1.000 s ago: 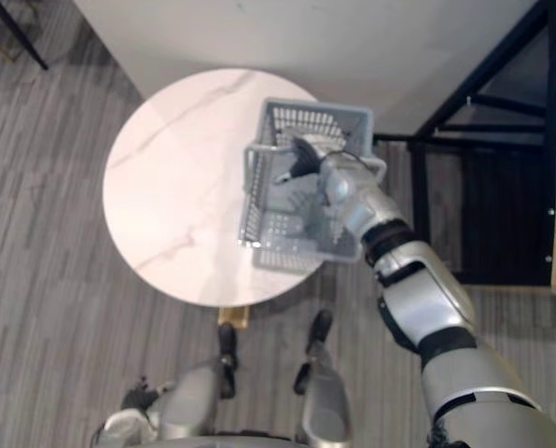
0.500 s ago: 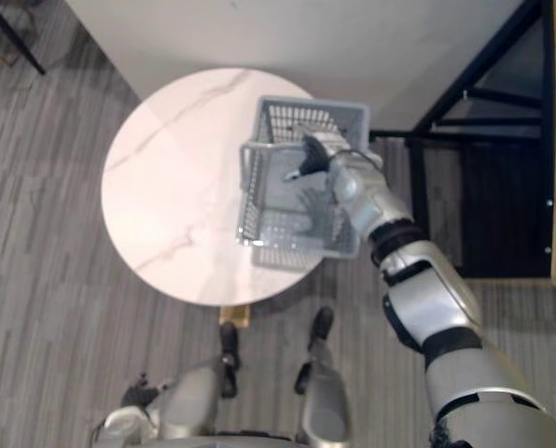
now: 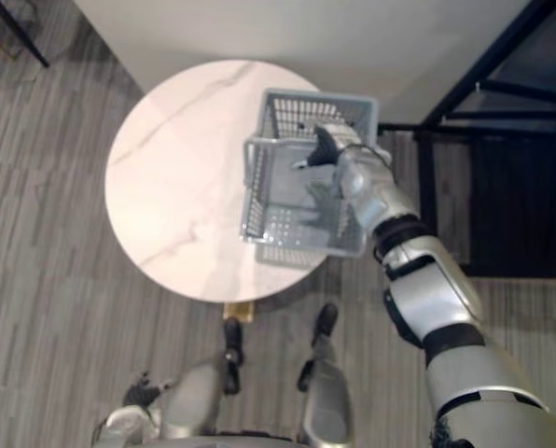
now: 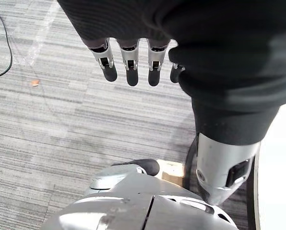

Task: Pick vegetable in the basket

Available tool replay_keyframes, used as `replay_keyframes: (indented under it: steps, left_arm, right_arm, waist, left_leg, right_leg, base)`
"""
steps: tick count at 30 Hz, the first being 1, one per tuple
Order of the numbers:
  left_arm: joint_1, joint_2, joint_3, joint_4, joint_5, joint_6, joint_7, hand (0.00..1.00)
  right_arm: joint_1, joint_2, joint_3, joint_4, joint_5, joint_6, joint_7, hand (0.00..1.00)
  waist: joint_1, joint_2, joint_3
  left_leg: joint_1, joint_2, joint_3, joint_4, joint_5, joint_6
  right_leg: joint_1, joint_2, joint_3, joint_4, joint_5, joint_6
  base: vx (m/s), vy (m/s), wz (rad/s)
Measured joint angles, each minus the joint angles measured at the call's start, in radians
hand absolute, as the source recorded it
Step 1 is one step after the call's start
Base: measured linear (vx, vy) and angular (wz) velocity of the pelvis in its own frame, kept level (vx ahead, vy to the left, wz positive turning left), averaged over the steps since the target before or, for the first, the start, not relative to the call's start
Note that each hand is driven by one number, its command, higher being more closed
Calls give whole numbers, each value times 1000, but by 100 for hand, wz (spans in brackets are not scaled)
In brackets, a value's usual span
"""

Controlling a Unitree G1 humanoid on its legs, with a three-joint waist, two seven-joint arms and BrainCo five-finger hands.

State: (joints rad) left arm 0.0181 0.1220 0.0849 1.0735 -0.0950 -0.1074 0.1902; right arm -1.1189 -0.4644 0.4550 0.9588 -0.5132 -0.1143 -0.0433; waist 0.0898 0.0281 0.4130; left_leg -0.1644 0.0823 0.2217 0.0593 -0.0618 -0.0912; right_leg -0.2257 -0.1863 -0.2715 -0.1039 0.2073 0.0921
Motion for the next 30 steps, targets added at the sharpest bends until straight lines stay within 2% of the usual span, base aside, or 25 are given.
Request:
replay_keyframes:
  steps: [7, 15, 21, 23, 25, 27, 30]
  left_arm:
    - [-8, -1, -1, 0, 0, 0, 1, 0]
    - [-13, -3, -1, 0, 2, 1, 2, 0]
    - [-13, -3, 0, 0, 41, 4, 2, 0]
    - [-13, -3, 0, 0, 62, 9, 1, 0]
    - [-9, 2, 3, 2, 79, 24, 1, 0]
    - [-9, 5, 12, 2, 81, 24, 1, 0]
    - [3, 21, 38, 1, 116, 25, 0, 0]
  right_arm:
    - [-7, -10, -19, 33, 0, 0, -14, 100]
    - [17, -37, -11, 23, -70, -6, 0, 100]
    - [106, -56, 114, -72, -74, -29, 44, 100]
    - [133, -72, 193, -134, -74, -54, 84, 100]
    - [213, -71, 262, -221, -74, -86, 116, 100]
    - [253, -71, 308, -273, -74, -106, 137, 100]
    - [321, -72, 379, -386, -74, -136, 178, 100]
  waist:
    - [3, 5, 1]
    - [10, 7, 0]
    - [16, 3, -6]
    - [17, 0, -15]
    - [21, -16, -58]
    - [20, -28, -71]
    - [11, -72, -112]
  left_leg:
    - [-9, -4, -15, -4, 6, 2]
    - [0, -11, -33, -24, 22, -6]
    - [62, -10, -27, -42, 23, -7]
    - [81, -9, -20, -48, 22, -7]
    - [92, -4, -13, -57, 22, -7]
    - [112, 0, -10, -59, 22, -8]
    - [134, 8, 15, -68, 21, -8]
  right_leg:
    - [-2, -4, -14, 0, 0, 0]
    - [11, -10, -35, 0, 0, 0]
    - [62, -8, -30, -1, 0, 0]
    - [75, -6, -22, -2, 0, 1]
    - [77, 1, -15, -3, -1, 1]
    - [93, 6, -7, -3, -1, 1]
    - [96, 14, 19, -4, -1, 1]
  base:
    - [12, 10, 5]
    - [22, 18, 7]
    - [9, 8, -3]
    - [5, 9, -10]
    - [29, -5, -11]
    - [35, -9, -8]
    - [9, -18, -21]
